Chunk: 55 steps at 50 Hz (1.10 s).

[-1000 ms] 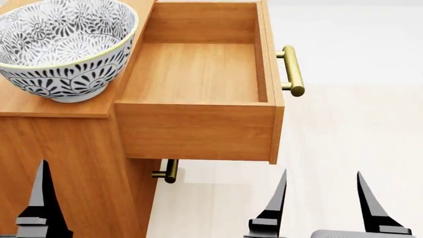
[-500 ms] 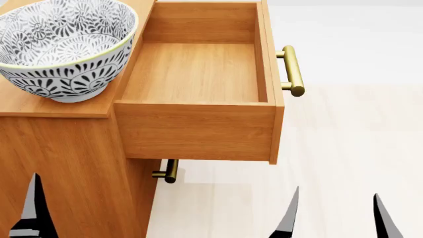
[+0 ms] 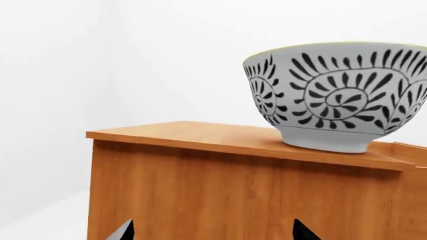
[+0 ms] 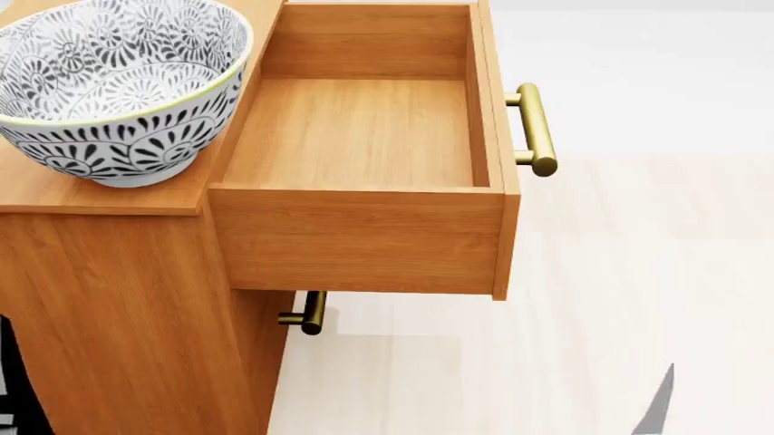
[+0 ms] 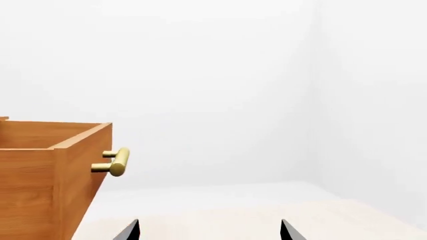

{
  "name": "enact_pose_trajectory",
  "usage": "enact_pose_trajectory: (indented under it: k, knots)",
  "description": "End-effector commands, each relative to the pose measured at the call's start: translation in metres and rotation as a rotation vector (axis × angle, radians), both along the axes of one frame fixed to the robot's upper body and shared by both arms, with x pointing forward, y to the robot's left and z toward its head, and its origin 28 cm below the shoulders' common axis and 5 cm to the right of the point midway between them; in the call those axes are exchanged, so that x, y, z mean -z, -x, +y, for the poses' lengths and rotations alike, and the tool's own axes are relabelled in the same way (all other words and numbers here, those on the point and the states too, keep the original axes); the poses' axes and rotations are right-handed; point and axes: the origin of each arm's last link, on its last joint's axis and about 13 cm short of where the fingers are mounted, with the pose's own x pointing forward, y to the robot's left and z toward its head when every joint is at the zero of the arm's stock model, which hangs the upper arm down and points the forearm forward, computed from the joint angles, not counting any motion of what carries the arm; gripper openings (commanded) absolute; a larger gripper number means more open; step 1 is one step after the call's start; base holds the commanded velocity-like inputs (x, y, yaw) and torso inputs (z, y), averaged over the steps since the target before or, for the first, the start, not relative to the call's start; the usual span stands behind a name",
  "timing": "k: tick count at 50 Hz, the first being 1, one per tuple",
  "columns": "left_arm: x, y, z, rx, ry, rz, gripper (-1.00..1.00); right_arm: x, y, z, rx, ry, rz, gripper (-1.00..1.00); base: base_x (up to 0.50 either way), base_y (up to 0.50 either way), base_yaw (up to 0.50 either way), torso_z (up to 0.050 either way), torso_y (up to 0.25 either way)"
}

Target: Put the bowl on top of the cabinet.

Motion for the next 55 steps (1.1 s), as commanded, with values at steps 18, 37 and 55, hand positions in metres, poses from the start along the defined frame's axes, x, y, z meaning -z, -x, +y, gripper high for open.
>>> enact_pose_trajectory:
  k: [18,37,55]
  knots:
    - [-0.010,0.005,0.027,-0.148,-0.003,-0.039,1.00,-0.027,0.047,-0.028,0.161,-0.002,-0.107,1.00,0.00,0.00,0.00,0.000,0.000]
    - [-0.014,0.008,0.034,-0.182,0.000,-0.052,1.00,-0.038,0.070,-0.042,0.238,-0.005,-0.144,1.00,0.00,0.00,0.00,0.000,0.000]
    - [-0.016,0.010,0.038,-0.203,0.005,-0.059,1.00,-0.039,0.078,-0.048,0.274,-0.014,-0.154,1.00,0.00,0.00,0.00,0.000,0.000]
